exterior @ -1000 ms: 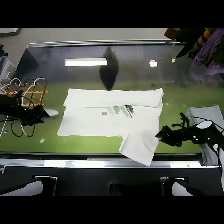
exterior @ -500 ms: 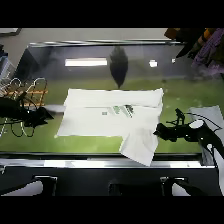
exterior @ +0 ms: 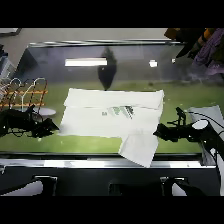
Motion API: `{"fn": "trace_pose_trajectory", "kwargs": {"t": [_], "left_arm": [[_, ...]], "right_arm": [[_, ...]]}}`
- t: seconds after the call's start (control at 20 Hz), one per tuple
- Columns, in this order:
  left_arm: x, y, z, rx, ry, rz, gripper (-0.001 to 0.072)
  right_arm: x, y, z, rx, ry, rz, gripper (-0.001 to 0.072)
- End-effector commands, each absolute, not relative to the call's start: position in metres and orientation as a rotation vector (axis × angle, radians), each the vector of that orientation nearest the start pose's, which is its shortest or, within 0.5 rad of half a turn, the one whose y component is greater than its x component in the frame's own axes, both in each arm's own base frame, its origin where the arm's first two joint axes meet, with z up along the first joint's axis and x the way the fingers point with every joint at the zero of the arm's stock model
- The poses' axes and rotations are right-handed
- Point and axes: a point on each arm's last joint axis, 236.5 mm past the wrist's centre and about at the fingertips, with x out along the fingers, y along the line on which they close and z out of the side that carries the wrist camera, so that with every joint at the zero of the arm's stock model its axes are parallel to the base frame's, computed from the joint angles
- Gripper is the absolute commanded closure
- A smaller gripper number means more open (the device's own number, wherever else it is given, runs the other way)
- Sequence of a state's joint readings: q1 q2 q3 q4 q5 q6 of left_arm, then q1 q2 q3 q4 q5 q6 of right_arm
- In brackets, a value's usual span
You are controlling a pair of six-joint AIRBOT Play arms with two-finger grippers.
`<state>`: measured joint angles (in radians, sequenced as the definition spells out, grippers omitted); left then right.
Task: Fold the clothes and pants, and hang the long-sleeved shirts on hangers.
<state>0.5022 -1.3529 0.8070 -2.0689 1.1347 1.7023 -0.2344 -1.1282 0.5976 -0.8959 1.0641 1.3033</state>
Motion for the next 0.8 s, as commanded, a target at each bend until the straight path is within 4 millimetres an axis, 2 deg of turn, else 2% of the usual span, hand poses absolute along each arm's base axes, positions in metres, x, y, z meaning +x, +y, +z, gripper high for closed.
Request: {"fn": "trace_pose_trajectory", "kwargs": {"t": [0.0,0.25,0.3,0.35,0.4,0.45,0.5,0.65,0.75], "left_arm": [[0.294,0.041,-0.103,-0.847,1.463,0.110,0.0230],[0.298,0.023,-0.114,-0.888,1.496,0.076,0.0235],[0.299,0.018,-0.117,-0.877,1.507,0.067,0.0268],[0.300,0.013,-0.118,-0.863,1.511,0.058,0.0406],[0.301,0.010,-0.117,-0.851,1.511,0.050,0.0645],[0.302,0.009,-0.115,-0.843,1.509,0.043,0.0689],[0.304,0.008,-0.111,-0.838,1.503,0.037,0.0690],[0.316,0.013,-0.081,-0.807,1.420,0.026,0.0691],[0.341,0.017,-0.034,-0.784,1.270,0.002,0.0691]], "right_arm": [[0.273,0.071,-0.069,0.688,1.394,0.221,0.0679],[0.272,0.075,-0.067,0.706,1.400,0.233,0.0679],[0.270,0.076,-0.066,0.707,1.404,0.237,0.0679],[0.270,0.076,-0.065,0.705,1.403,0.240,0.0679],[0.270,0.076,-0.062,0.699,1.396,0.244,0.0680],[0.269,0.075,-0.059,0.687,1.385,0.246,0.0680],[0.269,0.074,-0.055,0.673,1.371,0.241,0.0680],[0.270,0.072,-0.029,0.637,1.299,0.247,0.0680],[0.286,0.069,0.010,0.588,1.179,0.268,0.0681]]}}
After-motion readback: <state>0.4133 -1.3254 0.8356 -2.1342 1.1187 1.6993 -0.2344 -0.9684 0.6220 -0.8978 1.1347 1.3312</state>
